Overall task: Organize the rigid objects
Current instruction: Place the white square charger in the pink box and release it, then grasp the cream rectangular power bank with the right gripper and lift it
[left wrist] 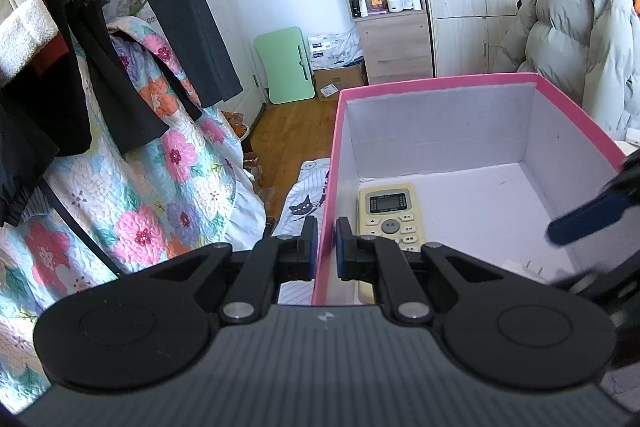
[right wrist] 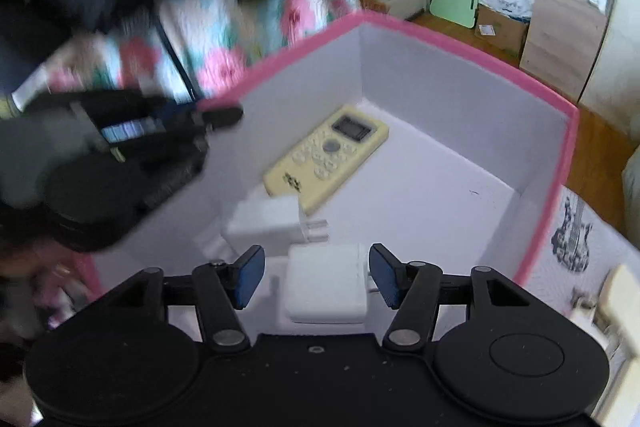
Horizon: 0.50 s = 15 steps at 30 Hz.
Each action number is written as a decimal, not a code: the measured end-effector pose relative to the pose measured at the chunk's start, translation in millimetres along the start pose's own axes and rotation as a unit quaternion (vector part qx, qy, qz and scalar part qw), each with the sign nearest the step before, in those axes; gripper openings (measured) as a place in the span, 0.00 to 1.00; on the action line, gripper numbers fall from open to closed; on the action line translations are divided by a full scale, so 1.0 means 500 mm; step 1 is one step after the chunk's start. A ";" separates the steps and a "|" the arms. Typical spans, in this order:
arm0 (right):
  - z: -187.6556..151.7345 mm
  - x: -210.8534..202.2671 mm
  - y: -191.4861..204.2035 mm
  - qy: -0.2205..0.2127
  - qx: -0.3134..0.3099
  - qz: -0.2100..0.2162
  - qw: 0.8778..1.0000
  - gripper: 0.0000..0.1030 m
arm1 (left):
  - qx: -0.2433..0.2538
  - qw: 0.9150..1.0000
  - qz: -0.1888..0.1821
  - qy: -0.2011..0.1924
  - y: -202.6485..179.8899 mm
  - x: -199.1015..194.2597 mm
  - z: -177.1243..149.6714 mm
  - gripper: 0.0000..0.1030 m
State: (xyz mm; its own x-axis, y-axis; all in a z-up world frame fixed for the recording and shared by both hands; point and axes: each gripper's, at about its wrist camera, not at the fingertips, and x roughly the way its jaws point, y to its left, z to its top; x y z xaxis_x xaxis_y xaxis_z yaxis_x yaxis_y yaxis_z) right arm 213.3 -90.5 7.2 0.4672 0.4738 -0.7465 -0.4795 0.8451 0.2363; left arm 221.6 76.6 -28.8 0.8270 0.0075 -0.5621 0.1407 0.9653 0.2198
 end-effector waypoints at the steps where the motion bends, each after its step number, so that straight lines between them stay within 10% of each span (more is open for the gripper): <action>1: -0.007 -0.024 -0.003 -0.014 0.008 0.000 1.000 0.61 | 0.000 1.000 0.000 0.000 0.003 0.002 0.001 0.08; 7: -0.065 -0.153 -0.071 -0.065 0.060 -0.044 0.995 0.61 | 0.003 1.000 0.001 -0.001 0.000 0.001 0.000 0.08; 15: -0.168 -0.199 -0.247 -0.023 0.161 -0.189 0.968 0.62 | 0.015 1.000 0.008 0.000 -0.003 -0.003 0.006 0.08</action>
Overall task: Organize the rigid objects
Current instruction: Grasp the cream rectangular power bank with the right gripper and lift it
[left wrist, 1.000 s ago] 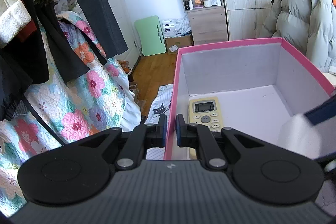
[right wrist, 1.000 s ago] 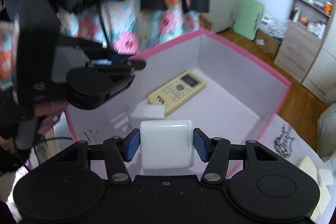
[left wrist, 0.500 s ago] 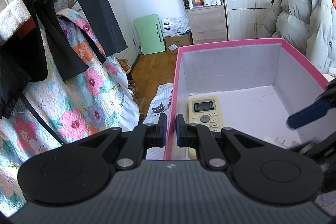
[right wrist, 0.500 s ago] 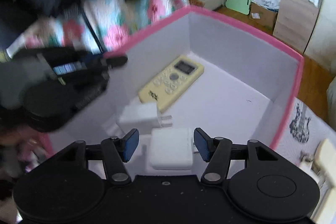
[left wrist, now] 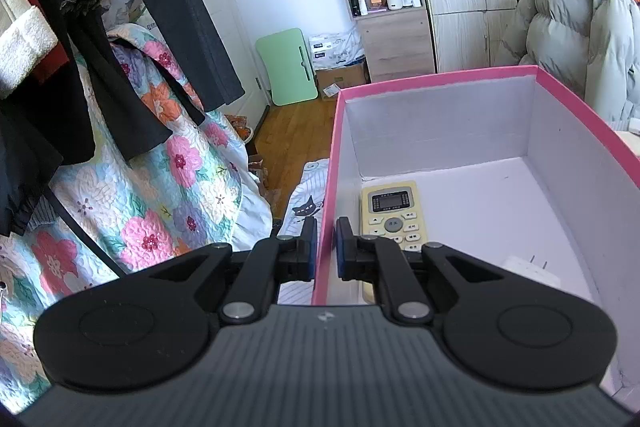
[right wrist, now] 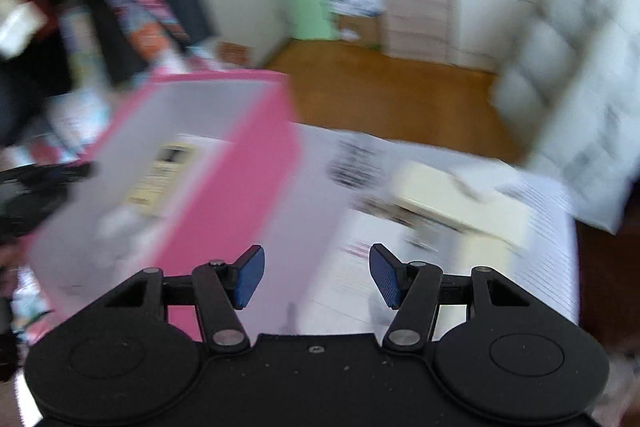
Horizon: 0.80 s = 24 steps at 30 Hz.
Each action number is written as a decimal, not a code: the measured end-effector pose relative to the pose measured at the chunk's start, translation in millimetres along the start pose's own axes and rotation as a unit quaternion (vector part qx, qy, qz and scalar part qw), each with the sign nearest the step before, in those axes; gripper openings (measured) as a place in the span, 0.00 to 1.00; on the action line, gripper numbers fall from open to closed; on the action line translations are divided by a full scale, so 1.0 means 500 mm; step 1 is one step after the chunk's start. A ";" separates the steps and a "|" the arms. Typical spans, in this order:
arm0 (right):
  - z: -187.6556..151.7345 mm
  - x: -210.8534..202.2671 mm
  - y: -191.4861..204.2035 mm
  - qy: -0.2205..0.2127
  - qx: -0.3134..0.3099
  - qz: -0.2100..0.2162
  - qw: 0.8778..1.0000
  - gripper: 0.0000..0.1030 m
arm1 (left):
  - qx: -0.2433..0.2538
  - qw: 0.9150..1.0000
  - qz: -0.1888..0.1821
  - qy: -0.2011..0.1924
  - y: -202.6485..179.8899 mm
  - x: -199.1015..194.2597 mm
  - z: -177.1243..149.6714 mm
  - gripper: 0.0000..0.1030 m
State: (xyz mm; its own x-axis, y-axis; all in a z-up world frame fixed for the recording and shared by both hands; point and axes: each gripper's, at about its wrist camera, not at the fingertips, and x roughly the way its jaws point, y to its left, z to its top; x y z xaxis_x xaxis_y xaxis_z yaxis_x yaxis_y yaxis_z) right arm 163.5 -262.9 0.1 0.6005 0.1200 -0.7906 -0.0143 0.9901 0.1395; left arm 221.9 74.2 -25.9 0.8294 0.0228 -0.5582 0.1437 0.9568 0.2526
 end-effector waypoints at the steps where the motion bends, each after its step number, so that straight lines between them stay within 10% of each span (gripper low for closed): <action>1: -0.005 0.008 -0.018 0.006 0.003 -0.020 1.000 0.62 | -0.001 1.000 -0.001 0.000 0.000 -0.001 0.000 0.08; 20: -0.019 0.154 -0.120 0.047 0.052 -0.084 0.994 0.72 | 0.008 1.000 0.003 0.000 -0.003 -0.003 0.006 0.08; 24: -0.018 0.148 -0.127 0.029 0.054 -0.085 0.994 0.56 | 0.007 1.000 0.003 -0.001 -0.002 -0.002 0.008 0.08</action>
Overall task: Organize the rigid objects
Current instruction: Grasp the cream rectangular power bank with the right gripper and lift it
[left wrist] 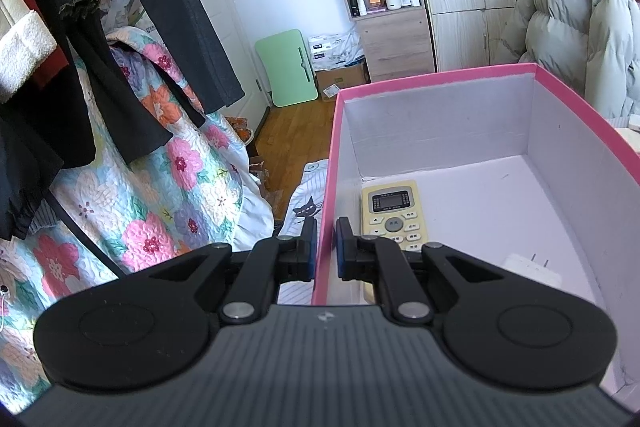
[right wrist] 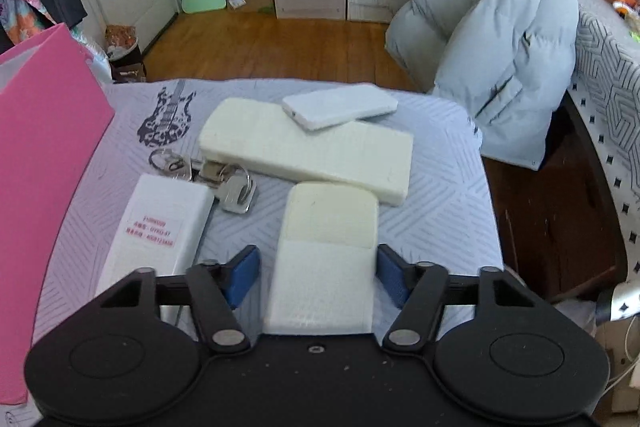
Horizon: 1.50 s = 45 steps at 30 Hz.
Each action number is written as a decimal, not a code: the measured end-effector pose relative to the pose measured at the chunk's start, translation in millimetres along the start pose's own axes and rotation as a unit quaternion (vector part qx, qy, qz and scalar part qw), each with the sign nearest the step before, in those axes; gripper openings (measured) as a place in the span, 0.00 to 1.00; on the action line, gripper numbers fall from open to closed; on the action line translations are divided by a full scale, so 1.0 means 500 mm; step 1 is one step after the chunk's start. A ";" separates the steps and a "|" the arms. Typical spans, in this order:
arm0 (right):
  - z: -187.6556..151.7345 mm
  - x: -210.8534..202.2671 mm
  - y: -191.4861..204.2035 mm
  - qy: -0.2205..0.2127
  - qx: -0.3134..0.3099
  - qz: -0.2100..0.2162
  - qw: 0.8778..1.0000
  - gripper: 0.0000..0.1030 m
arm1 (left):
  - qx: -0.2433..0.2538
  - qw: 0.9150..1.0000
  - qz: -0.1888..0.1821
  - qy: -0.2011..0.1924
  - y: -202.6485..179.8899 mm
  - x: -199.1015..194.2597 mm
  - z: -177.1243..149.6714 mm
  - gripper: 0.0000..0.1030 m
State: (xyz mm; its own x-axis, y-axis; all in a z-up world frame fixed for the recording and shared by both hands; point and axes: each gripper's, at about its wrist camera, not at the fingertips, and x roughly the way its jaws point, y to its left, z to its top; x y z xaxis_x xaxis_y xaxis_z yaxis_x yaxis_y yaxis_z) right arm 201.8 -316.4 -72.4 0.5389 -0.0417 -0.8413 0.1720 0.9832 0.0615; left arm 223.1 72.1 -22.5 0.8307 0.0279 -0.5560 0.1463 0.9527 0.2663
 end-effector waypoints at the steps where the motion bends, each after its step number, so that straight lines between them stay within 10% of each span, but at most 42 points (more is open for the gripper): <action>1: 0.001 -0.004 -0.004 0.001 0.011 0.000 1.000 0.56 | 0.001 1.000 0.000 0.000 0.000 0.000 0.000 0.08; 21: -0.075 -0.242 0.055 -0.139 -0.020 -0.008 0.990 0.56 | 0.002 1.000 0.003 0.000 0.000 0.000 -0.001 0.08; 32: -0.041 -0.311 0.110 -0.193 -0.052 0.089 0.976 0.56 | 0.003 1.000 0.004 0.001 -0.001 0.001 -0.002 0.09; 39: 0.035 -0.382 0.212 -0.251 -0.128 0.193 0.940 0.56 | 0.006 1.000 0.004 0.001 -0.003 0.002 -0.002 0.09; 45: 0.100 -0.300 0.333 -0.220 -0.170 0.286 0.917 0.56 | 0.005 1.000 0.003 0.000 -0.003 0.003 -0.003 0.09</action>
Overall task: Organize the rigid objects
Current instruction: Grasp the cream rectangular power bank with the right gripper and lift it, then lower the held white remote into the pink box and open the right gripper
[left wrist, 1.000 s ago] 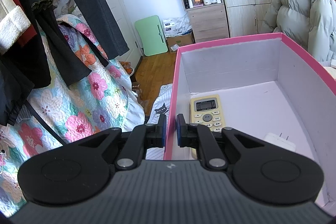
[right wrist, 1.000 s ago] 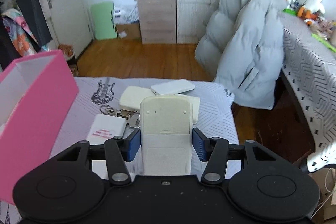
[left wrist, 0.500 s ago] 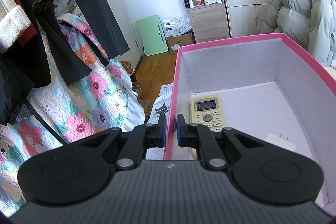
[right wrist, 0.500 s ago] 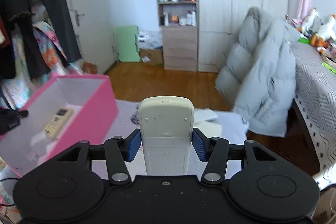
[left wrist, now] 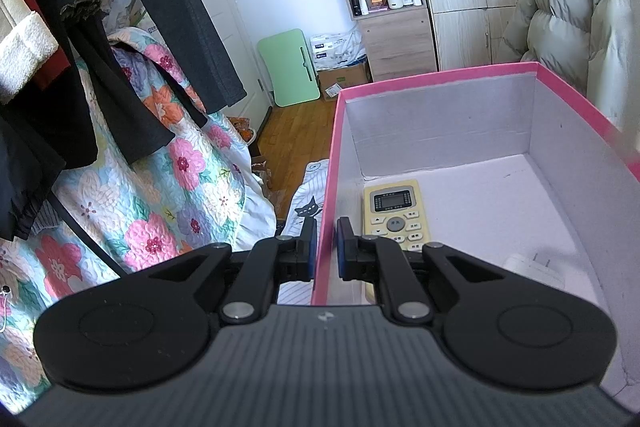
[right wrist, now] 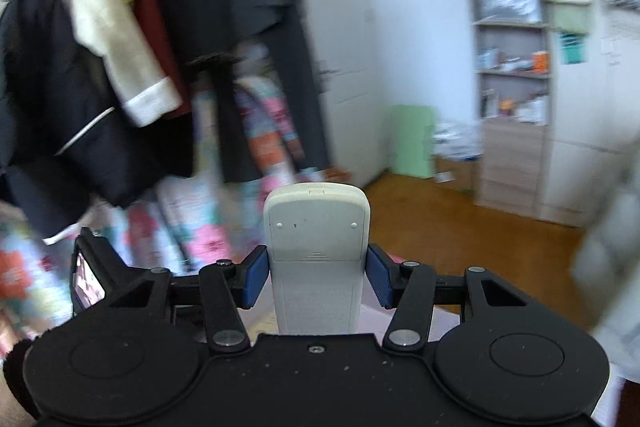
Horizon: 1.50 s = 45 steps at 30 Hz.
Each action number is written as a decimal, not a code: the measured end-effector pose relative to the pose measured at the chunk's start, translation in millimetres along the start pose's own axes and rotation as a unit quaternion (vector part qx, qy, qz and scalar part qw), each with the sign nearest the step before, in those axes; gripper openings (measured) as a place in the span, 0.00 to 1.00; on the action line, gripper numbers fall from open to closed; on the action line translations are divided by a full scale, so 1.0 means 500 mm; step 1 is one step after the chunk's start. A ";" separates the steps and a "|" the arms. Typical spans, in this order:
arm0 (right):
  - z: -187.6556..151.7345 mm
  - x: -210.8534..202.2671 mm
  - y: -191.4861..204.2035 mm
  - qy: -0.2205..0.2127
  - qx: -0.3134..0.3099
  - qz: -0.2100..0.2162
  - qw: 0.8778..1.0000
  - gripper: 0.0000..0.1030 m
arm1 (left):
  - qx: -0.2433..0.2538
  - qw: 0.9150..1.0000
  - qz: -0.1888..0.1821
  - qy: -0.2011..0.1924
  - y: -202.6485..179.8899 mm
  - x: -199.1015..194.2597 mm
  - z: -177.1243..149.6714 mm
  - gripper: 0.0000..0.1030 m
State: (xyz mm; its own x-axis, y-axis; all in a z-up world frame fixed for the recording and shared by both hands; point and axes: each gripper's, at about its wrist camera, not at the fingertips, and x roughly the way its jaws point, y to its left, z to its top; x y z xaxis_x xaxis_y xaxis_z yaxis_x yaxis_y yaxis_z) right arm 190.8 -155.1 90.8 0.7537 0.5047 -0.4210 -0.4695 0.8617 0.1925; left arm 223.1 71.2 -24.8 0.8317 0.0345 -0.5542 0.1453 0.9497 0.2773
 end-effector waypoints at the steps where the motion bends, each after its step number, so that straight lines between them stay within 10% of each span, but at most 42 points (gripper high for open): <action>1: -0.001 0.034 -0.006 0.000 0.006 0.002 1.000 0.56 | -0.001 1.000 -0.001 0.000 0.000 0.000 0.000 0.09; 11: -0.032 0.286 -0.036 0.059 -0.006 -0.032 0.998 0.56 | -0.007 1.000 -0.002 -0.002 0.002 0.000 -0.004 0.09; 25: -0.099 0.190 0.007 0.143 -0.081 -0.049 0.985 0.56 | 0.000 1.000 0.003 -0.005 -0.006 -0.005 -0.007 0.09; 33: -0.134 0.178 0.067 0.226 -0.154 -0.079 0.959 0.56 | 0.001 1.000 0.004 -0.006 -0.005 -0.006 -0.006 0.09; 45: -0.131 0.240 0.055 0.201 -0.133 -0.106 0.965 0.61 | 0.007 1.000 0.007 -0.009 -0.010 -0.010 -0.003 0.09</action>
State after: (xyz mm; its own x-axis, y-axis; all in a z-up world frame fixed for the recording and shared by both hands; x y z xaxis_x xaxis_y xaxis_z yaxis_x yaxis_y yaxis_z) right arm 238.4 -74.4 -12.4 0.6312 0.2115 -0.7462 -0.4662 0.8723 -0.1472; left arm 217.4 66.5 -24.4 0.8429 0.0428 -0.5363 0.1408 0.9446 0.2966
